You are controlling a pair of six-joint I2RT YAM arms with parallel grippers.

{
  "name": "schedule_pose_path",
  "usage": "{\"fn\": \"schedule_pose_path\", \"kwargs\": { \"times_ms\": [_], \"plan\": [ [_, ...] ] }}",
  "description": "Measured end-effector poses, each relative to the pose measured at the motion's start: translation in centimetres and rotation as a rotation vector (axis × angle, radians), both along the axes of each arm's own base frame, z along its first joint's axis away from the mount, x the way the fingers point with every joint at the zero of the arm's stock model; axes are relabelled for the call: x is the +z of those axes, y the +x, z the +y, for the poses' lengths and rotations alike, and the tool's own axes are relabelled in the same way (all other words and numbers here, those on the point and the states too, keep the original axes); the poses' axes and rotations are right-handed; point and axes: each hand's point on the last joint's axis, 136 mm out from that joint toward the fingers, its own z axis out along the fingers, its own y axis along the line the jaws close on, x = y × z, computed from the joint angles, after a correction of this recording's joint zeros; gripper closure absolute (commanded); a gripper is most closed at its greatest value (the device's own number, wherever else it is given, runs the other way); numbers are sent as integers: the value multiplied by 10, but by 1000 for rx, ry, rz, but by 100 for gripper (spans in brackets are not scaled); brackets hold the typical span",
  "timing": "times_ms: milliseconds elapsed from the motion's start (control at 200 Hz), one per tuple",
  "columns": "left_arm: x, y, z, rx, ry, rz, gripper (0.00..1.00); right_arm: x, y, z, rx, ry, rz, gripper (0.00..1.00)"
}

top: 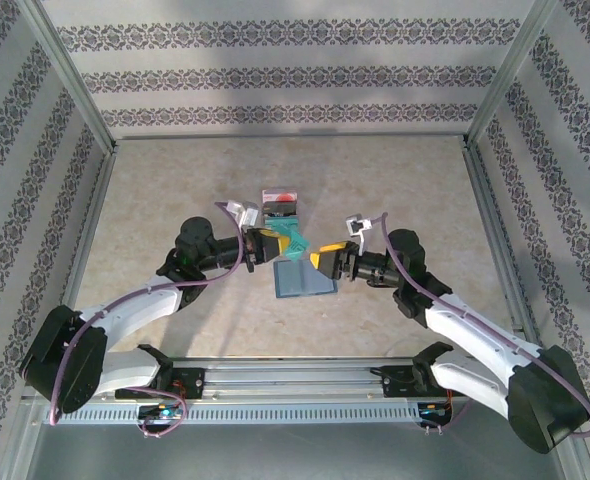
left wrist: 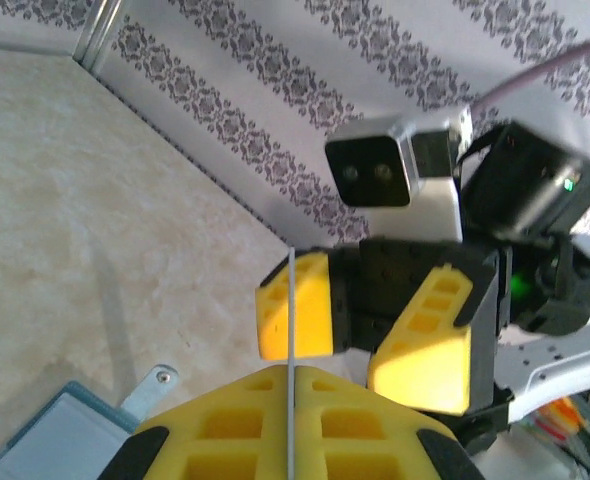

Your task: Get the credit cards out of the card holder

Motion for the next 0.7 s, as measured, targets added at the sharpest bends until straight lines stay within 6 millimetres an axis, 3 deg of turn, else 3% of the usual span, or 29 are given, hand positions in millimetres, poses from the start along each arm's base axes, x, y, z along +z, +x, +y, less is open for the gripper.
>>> {"fn": "schedule_pose_path", "kwargs": {
  "times_ms": [250,445,700],
  "plan": [
    [11,10,1,37,-116,24,100,18,1,18,-12,81,-94,43],
    [14,12,1,44,-159,39,100,16,13,27,-22,111,-94,47],
    [19,14,3,57,-187,30,100,29,12,41,14,174,-122,71]
  ]
}}
